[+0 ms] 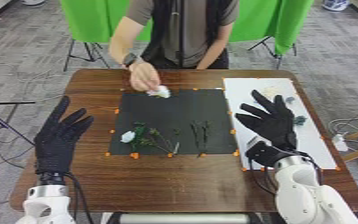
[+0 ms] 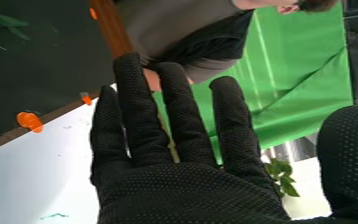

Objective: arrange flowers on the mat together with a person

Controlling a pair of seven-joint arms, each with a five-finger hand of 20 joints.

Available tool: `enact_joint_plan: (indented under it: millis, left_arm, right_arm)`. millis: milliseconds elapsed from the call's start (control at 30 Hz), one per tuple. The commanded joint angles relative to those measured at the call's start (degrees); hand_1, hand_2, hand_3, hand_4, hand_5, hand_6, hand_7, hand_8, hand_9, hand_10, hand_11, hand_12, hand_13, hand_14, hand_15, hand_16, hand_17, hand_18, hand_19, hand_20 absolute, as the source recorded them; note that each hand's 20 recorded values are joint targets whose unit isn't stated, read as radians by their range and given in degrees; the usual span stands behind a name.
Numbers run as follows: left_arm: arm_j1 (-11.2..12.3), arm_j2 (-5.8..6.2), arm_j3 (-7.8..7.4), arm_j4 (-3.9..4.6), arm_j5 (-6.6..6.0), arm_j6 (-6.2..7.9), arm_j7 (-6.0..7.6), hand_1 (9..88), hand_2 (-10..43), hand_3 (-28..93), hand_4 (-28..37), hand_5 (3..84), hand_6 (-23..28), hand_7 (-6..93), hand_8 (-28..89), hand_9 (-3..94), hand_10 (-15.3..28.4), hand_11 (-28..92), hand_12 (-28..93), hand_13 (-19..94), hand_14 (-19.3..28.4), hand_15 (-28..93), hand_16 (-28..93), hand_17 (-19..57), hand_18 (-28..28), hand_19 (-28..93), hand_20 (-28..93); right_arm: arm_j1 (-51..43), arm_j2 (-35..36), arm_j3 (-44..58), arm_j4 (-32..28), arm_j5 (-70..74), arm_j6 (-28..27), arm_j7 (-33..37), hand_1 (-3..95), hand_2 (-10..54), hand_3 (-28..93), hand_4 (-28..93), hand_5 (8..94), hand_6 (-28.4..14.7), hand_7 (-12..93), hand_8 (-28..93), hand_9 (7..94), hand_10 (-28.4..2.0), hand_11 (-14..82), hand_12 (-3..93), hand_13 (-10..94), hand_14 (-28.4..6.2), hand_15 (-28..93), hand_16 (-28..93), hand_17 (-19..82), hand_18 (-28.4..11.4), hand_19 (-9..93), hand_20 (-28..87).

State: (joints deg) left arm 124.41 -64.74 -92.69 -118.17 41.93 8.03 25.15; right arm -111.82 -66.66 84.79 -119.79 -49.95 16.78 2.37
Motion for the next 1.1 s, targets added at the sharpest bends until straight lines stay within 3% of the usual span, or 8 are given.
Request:
enact_joint_plan:
  millis: [33, 767, 900, 1100]
  left_arm:
    - [0.95, -0.70, 0.15, -0.28, 0.30, -0.30, -0.88, 20.7, 8.9, 74, -28.3, 31.8, 4.3, 10.9, -9, 38.2, 17.7, 22, 11, 32, 23.5, 45, -7, -3.5, 25.1, 64, 1]
    - [0.83, -0.15, 0.55, -0.39, -0.24, 0.52, -0.32, 20.9, 8.8, 74, -28.3, 31.8, 4.6, 11.2, -9, 38.0, 17.8, 23, 11, 31, 23.6, 46, -7, -3.4, 25.0, 64, 1]
    - [0.85, 0.03, 0.61, -0.46, -0.37, 0.70, -0.14, 20.9, 8.8, 74, -28.3, 31.8, 4.7, 11.2, -9, 38.0, 17.8, 23, 11, 31, 23.7, 46, -7, -3.4, 25.0, 64, 1]
    - [1.07, 0.59, 0.69, -0.87, -0.65, 1.29, 0.38, 20.9, 8.8, 74, -28.3, 31.8, 4.7, 11.3, -9, 38.0, 17.8, 23, 11, 31, 23.7, 46, -7, -3.4, 24.9, 64, 1]
  right_arm:
    - [-0.32, -0.02, 0.05, -0.12, -0.29, -0.35, -0.13, 7.9, 15.8, 69, -28, 39.2, 0.5, 11, -11, 47.5, -17.3, 11.7, 14.3, 37, -21.3, 36, 13, 2, -21.0, 44, 19]
    - [0.28, 1.10, -0.62, -0.92, -3.27, 2.20, -0.72, 8.1, 15.5, 70, -28, 39.7, 0.4, 11, -11, 48.0, -17.4, 12.1, 14.5, 37, -21.3, 37, 13, 3, -20.9, 45, 20]
    - [0.67, 2.40, -0.84, -2.10, -7.35, 6.76, -0.05, 9.0, 13.9, 72, -28, 39.7, 0.4, 11, -11, 49.3, -19.0, 14.6, 15.0, 39, -21.0, 41, 13, 5, -20.9, 50, 21]
    - [2.30, 6.14, -1.88, -3.92, -21.03, 20.29, 8.61, 13.5, 10.3, 73, -27, 39.9, 0.7, 13, -12, 51.6, -19.4, 19.8, 15.6, 46, -19.9, 51, 11, 10, -22.4, 58, 23]
